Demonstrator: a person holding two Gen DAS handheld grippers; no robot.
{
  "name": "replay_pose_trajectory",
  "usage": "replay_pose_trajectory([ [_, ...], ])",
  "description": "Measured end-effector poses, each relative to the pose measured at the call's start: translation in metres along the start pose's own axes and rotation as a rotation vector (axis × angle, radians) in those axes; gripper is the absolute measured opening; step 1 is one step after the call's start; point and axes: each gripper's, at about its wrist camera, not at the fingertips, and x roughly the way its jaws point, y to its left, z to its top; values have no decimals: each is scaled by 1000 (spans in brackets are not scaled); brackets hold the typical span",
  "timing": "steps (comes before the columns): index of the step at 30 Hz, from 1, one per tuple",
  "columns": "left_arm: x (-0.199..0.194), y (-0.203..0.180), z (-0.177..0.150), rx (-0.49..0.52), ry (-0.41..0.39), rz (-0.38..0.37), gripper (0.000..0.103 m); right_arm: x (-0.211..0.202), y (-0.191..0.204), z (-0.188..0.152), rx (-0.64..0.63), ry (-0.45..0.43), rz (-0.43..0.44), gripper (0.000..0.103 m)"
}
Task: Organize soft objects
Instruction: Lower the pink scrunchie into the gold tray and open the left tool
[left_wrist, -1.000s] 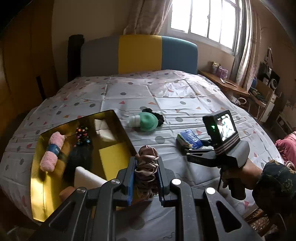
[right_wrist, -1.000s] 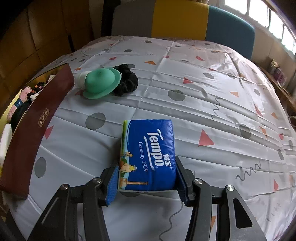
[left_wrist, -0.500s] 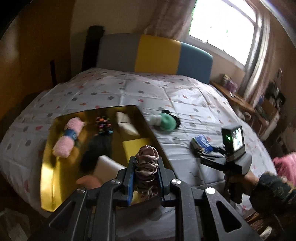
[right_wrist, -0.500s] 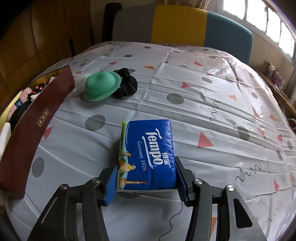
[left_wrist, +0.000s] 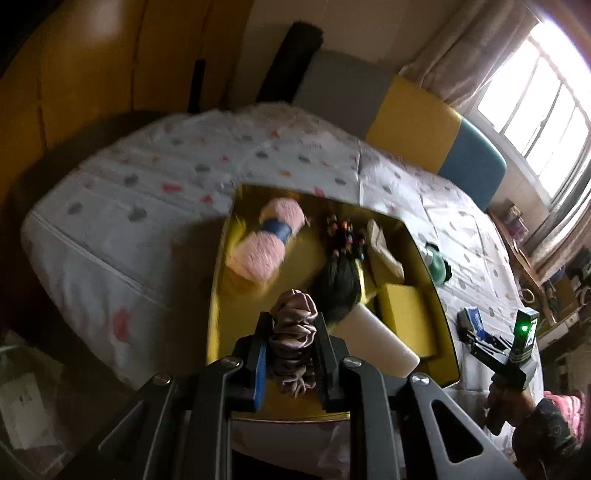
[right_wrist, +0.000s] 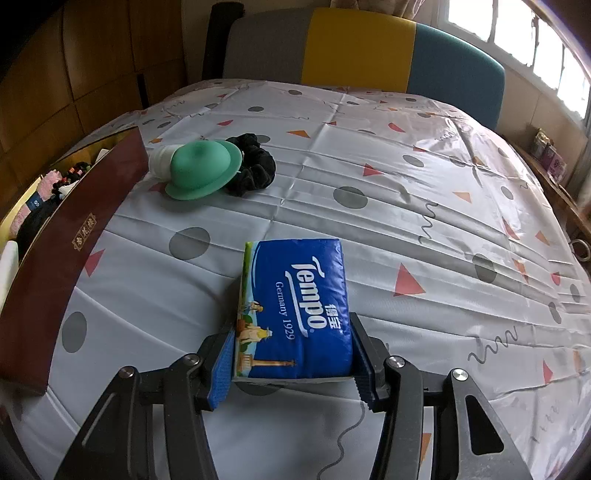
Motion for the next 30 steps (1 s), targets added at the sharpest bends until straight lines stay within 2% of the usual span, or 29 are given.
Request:
replay_pose_trajectory([
  [4,28,-7,-1,22,71,5,22,0,0,0,1,0,1,53],
  [8,45,-8,-1,31,111,56,36,0,0,0,1,0,1,53],
  [10,47,-7,-2,28,109,74,37,0,0,0,2,0,2,54],
  [13,45,-6,-4,42,92,104,39,1,0,0,4,-1,3,54],
  [17,29,-11,-5,73,25,158,42,1,0,0,1,-2,-1,54],
  [30,-9,-46,-10,159,-96,162,43,2,2,1,-10,7,-17,54],
])
